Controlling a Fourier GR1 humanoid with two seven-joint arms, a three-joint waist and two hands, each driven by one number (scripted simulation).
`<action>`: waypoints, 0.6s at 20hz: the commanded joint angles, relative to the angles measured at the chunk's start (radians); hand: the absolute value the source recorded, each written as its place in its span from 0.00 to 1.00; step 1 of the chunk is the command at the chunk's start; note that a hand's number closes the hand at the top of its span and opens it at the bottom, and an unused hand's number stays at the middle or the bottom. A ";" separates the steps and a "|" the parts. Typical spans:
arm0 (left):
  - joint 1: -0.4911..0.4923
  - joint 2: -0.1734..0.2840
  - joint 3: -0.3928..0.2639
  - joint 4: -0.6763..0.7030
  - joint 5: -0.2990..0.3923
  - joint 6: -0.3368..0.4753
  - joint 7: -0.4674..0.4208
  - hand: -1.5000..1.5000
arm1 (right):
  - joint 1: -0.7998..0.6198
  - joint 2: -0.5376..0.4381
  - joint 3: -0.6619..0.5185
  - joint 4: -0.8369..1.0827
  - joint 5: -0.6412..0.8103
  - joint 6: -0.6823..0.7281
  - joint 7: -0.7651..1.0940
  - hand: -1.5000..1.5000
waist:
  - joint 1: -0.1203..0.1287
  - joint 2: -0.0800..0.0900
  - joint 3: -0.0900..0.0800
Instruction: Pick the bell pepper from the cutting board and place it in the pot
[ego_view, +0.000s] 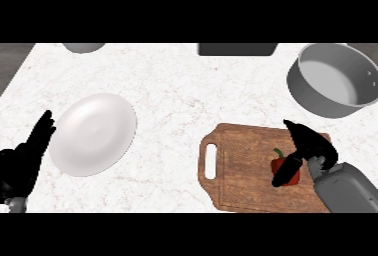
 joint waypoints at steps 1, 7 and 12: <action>-0.012 -0.004 0.041 0.033 -0.008 -0.036 -0.011 0.50 | 0.054 -0.011 -0.018 -0.014 0.037 0.045 0.050 0.00 | -0.008 -0.001 0.000; -0.008 -0.078 0.015 0.038 -0.082 -0.009 -0.012 0.50 | 0.064 0.020 -0.053 -0.036 0.056 0.098 0.089 0.00 | -0.009 -0.001 0.000; -0.008 -0.097 0.021 0.003 -0.111 -0.035 0.030 0.50 | 0.046 0.068 -0.038 0.048 0.112 0.116 -0.048 1.00 | -0.005 0.000 0.000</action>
